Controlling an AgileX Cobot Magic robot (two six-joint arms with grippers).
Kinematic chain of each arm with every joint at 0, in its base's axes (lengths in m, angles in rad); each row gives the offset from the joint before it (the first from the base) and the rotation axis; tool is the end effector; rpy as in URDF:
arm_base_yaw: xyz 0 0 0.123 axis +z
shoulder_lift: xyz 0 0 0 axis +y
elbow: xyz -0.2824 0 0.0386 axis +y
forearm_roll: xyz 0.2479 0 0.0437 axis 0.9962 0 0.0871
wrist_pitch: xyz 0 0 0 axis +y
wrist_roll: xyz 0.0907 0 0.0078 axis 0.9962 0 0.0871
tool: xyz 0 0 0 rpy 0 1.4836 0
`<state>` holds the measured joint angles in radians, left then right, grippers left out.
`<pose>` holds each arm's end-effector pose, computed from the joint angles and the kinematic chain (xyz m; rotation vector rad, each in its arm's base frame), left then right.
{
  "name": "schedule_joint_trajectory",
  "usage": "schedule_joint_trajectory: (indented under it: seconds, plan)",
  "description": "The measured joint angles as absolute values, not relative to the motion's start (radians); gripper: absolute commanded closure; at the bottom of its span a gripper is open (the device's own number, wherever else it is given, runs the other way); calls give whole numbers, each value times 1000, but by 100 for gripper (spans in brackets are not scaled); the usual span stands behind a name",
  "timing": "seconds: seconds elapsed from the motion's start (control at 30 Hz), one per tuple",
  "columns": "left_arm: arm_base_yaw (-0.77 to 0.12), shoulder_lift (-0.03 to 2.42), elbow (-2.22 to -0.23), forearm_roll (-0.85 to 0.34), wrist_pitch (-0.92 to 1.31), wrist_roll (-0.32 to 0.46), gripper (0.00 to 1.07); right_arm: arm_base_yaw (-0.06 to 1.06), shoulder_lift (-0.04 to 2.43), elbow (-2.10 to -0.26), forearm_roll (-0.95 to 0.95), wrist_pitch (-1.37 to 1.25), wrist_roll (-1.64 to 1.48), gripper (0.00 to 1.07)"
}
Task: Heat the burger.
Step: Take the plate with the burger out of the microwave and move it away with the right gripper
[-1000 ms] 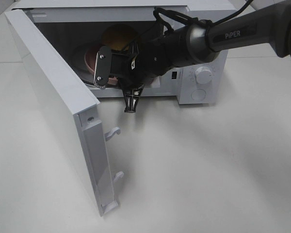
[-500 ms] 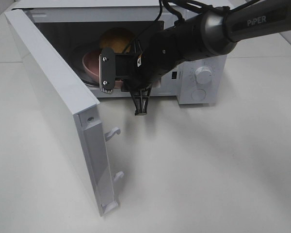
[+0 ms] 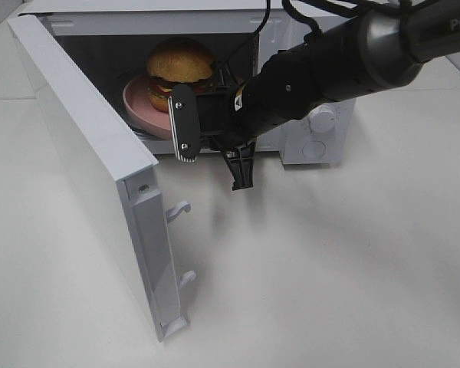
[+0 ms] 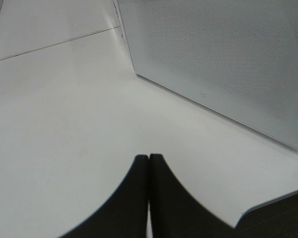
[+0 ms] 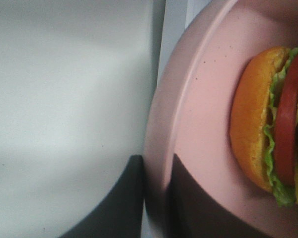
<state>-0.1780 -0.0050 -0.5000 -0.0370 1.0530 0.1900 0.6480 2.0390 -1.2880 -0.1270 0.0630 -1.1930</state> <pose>-0.0058 -0.0019 0.2778 0.3733 1.9967 -0.0366 0.3520 0.2655 0.1598 -1.9319 1.2899 -0.3528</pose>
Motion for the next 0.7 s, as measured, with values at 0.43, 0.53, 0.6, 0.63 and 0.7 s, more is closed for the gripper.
schedule_joint_trajectory:
  seconds: [0.43,0.53,0.6,0.63,0.7]
  plan:
    - [-178,-5,-500,-37,1053,190,106,649,1903,-1059,-180,-23,-1247,107]
    - [-178,-5,-500,-37,1053,190,106,649,1893,-1049,-184,-23,-1249,107]
    - [-178,-5,-500,-37,1053,190,106,649,1865,-1012,-187,-22,-1263,107]
    - [-178,-5,-500,-37,1053,190,106,649,1865,-1012,-187,-22,-1263,107]
    - [-178,-5,-500,-37,1053,190,106,649,1850,-990,-188,-21,-1268,107]
